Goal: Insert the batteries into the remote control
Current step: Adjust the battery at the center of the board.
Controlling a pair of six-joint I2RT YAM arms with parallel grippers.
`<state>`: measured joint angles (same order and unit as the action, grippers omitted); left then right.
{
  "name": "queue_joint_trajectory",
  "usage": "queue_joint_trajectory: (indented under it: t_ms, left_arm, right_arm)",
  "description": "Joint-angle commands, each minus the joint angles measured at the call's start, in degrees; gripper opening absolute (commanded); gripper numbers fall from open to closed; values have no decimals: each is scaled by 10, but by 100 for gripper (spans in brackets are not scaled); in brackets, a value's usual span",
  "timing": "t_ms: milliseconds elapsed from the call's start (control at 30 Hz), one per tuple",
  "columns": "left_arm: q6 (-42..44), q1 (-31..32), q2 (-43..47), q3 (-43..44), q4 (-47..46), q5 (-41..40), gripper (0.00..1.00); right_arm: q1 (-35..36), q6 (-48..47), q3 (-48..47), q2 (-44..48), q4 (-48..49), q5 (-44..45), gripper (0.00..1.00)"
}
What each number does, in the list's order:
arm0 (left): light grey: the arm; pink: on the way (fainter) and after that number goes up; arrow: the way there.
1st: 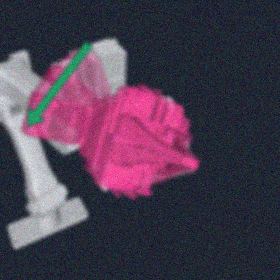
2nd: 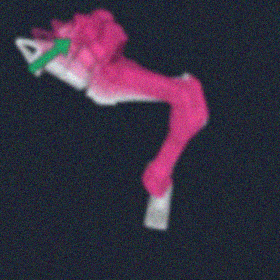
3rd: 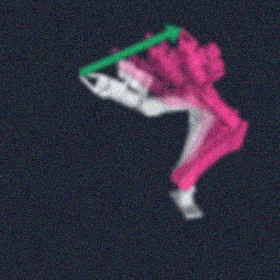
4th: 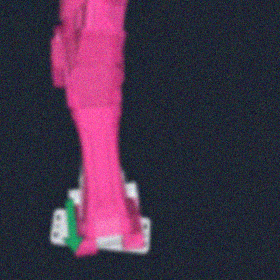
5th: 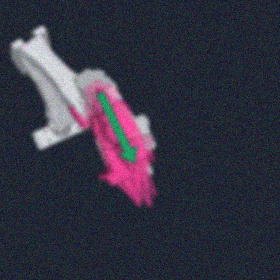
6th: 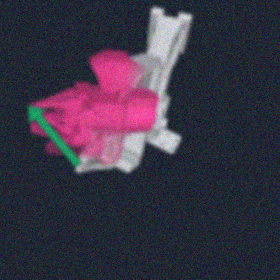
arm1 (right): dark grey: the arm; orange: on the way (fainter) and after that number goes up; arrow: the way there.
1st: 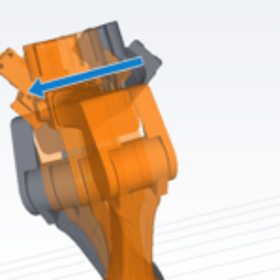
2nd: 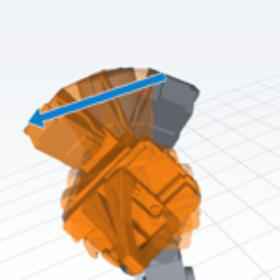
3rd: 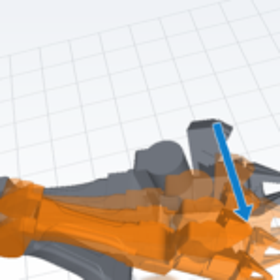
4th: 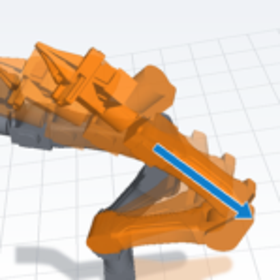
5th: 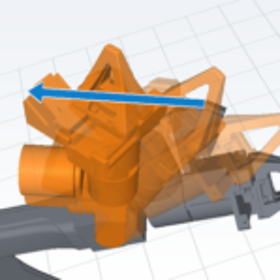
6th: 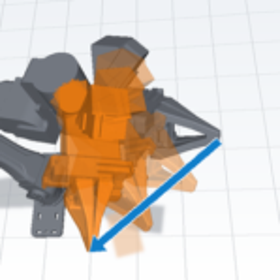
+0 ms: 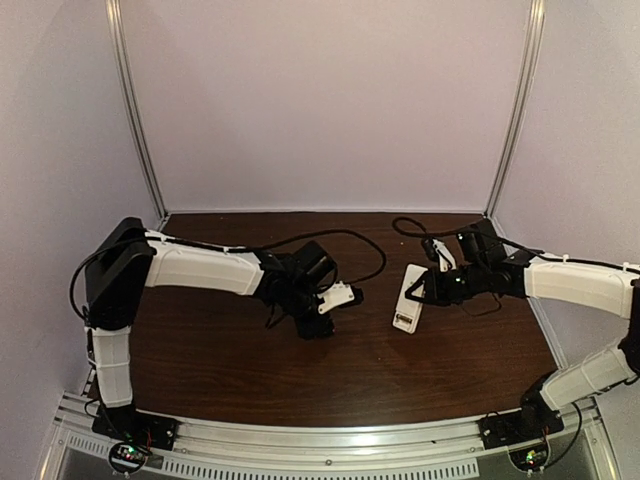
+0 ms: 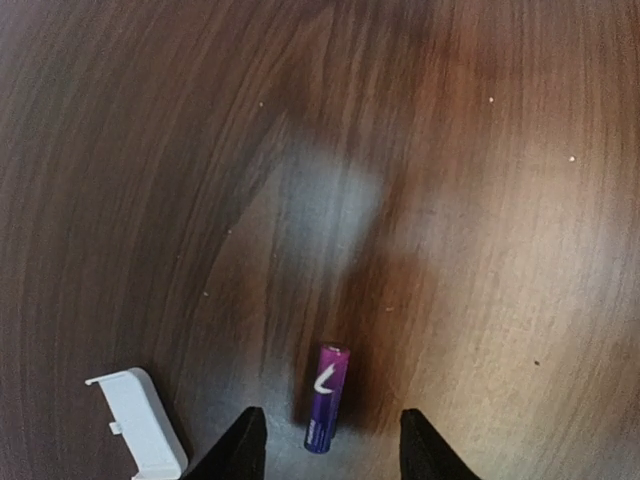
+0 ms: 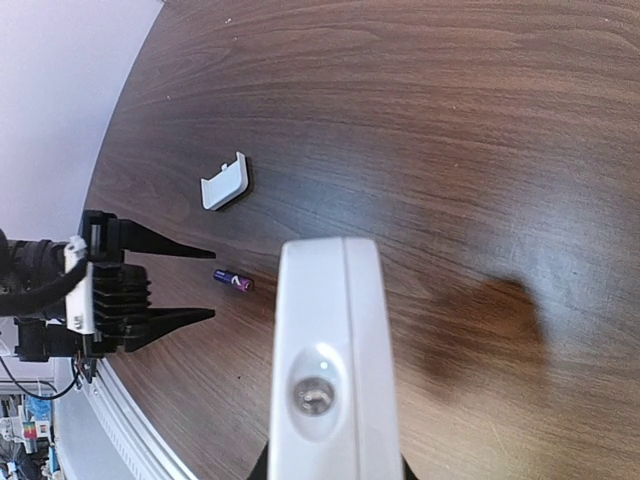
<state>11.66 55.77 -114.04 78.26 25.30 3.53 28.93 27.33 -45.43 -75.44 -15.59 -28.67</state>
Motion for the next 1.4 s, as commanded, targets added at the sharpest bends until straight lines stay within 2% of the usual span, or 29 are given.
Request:
queue_joint_trajectory:
  t_ms: [0,200,333,667,733,833,867,1000,1100,1367]
  left_arm:
    - [13,-10,-48,56,61,9,46]
    - [0,-15,-87,96,111,25,34]
    - [-50,-19,-80,87,136,30,25]
    - [-333,-26,14,-31,47,38,1]
    - [-392,-25,42,-61,22,11,0]
    - [-542,-19,86,-106,-13,-23,2]
    - [-585,-12,94,-114,-20,-45,5]
    - [-721,11,94,-114,-18,-103,7]
    - [-796,11,69,-100,-6,-110,0]
    - [-957,12,30,-79,49,-132,0]
  right_arm:
    - [-18,1,15,28,11,-29,0]
    - [-32,-2,23,40,10,-35,0]
    - [-36,-2,27,42,13,-41,0]
    - [-40,2,30,38,27,-58,0]
    - [-41,3,32,41,28,-61,0]
    - [-40,7,36,44,32,-62,0]
    - [-40,8,37,46,35,-63,0]
    - [-41,15,44,47,42,-67,0]
    - [-40,17,46,54,42,-65,0]
    - [-40,15,44,62,35,-63,0]
